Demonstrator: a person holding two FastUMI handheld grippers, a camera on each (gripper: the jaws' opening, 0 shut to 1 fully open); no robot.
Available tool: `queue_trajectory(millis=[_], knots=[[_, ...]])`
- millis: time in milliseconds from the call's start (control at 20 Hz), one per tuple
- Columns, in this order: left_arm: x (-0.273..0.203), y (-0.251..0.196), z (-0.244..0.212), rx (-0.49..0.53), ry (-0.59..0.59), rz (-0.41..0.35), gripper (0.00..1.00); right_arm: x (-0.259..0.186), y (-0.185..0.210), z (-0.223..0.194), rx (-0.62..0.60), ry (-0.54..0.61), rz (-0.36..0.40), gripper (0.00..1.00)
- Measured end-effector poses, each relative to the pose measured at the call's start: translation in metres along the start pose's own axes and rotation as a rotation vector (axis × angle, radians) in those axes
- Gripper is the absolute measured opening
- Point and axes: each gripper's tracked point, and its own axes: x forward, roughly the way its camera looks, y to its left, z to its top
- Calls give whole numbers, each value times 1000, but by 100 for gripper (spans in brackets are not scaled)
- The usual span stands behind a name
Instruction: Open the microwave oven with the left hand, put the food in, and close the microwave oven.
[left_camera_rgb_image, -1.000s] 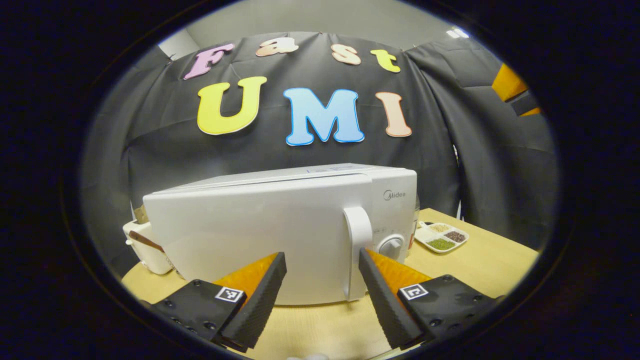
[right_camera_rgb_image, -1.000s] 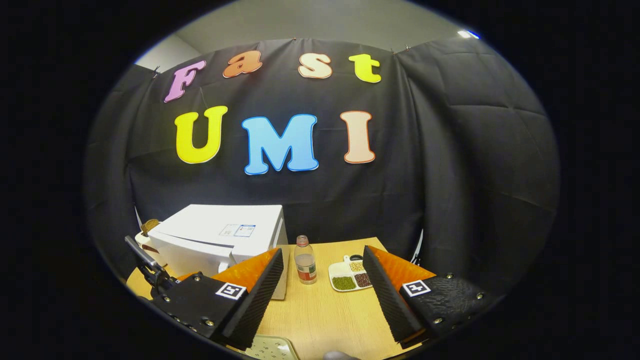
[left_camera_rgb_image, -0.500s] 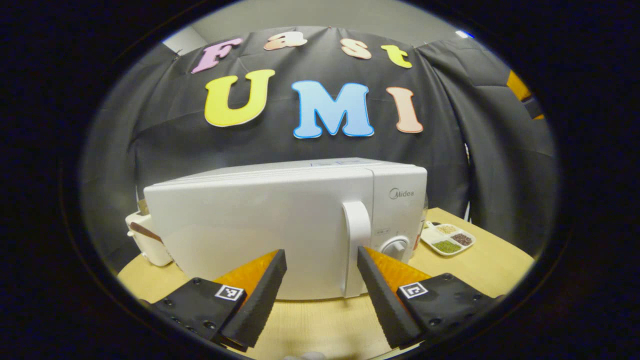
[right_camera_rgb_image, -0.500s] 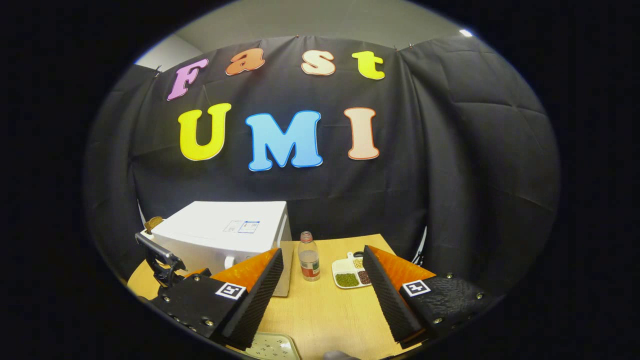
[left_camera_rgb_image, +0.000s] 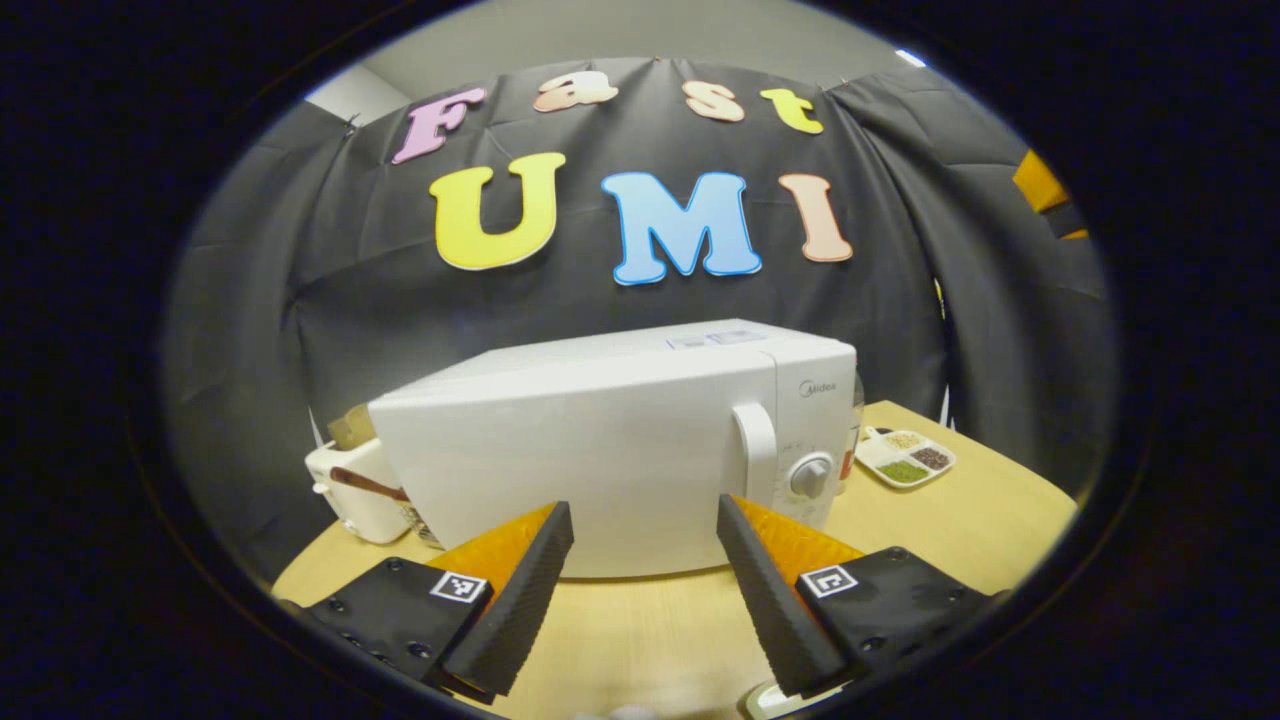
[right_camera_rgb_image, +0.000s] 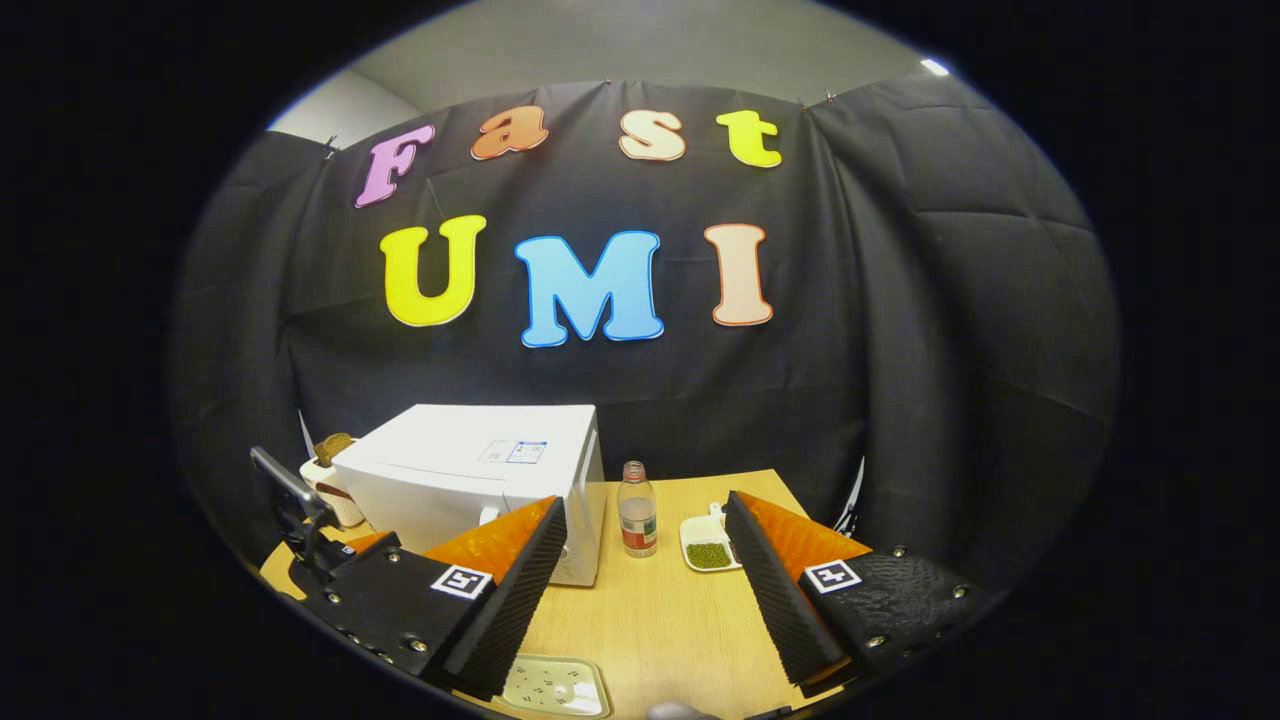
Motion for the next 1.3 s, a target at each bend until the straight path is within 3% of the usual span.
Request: queue_trajectory(millis=[200,350,700,1050,1150,1250,1300], knots=[[-58,33,68,-6,-76,6,95,-23,15,1,-12,-14,38,98],[-99,66,115,-22,-121,39,99,-39,26,10,2,-44,56,98],[-164,131,185,-85,-184,93,97,-60,33,36,-27,-130,16,98],[-192,160,204,-122,-212,113,99,-75,45,45,-17,-153,19,97],[-197,157,207,-118,-215,103,94,-81,46,47,-17,-160,16,97],[-201,155,208,-126,-218,95,99,-84,46,49,-18,-165,17,97],[-203,155,207,-127,-217,94,95,-86,46,50,-18,-168,17,98]])
